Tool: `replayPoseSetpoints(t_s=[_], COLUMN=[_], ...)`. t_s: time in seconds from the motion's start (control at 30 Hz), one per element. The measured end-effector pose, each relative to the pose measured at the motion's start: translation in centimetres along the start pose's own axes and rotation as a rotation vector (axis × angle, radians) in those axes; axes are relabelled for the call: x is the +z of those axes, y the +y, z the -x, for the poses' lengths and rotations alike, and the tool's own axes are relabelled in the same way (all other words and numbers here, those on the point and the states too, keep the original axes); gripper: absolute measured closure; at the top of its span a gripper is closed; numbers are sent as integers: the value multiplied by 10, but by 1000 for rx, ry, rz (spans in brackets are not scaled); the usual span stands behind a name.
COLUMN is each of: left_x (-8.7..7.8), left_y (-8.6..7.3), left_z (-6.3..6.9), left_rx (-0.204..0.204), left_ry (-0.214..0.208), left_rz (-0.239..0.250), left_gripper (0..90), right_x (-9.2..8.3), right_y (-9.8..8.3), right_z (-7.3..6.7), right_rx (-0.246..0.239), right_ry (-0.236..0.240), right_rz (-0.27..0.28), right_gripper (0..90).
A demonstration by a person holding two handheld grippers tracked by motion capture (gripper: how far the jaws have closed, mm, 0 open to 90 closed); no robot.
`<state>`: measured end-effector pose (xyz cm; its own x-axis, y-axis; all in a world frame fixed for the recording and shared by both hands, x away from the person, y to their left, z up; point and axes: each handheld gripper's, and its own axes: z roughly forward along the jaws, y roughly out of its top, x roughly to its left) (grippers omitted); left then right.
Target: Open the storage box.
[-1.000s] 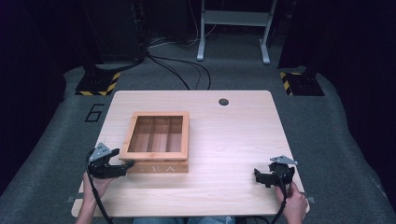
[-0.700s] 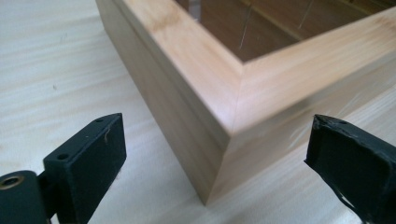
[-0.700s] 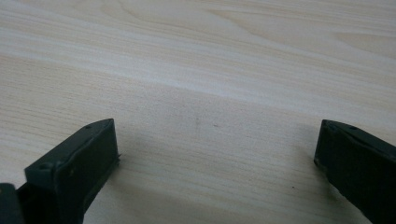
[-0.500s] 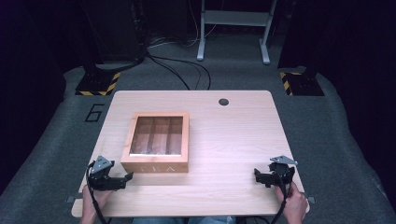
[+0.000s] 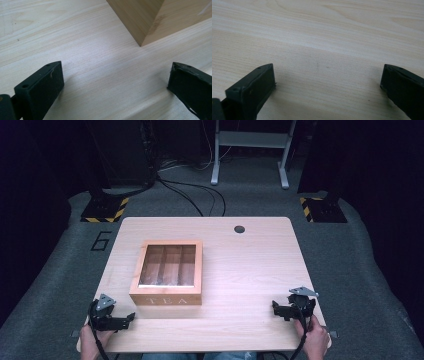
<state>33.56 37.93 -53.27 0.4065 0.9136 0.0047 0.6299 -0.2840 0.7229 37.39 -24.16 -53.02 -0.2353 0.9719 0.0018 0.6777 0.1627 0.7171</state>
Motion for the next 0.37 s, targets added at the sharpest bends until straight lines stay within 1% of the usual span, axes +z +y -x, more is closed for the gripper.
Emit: replayPoseSetpoints(t_s=[0.07, 0.1, 0.27, 0.37], left_x=[0, 0, 3, 6], left_y=[0, 1, 3, 6], left_z=[0, -1, -3, -4], left_rx=[-1, 0, -9, -3], left_ry=[1, 0, 5, 4], left_rz=[0, -10, -6, -6], left_gripper=[0, 0, 0, 0], right_x=[0, 0, 0, 0], right_y=[0, 0, 0, 0], right_z=[0, 0, 0, 0], right_rx=[0, 0, 0, 0], right_ry=[0, 0, 0, 0], right_rz=[0, 0, 0, 0], right_gripper=[0, 0, 0, 0])
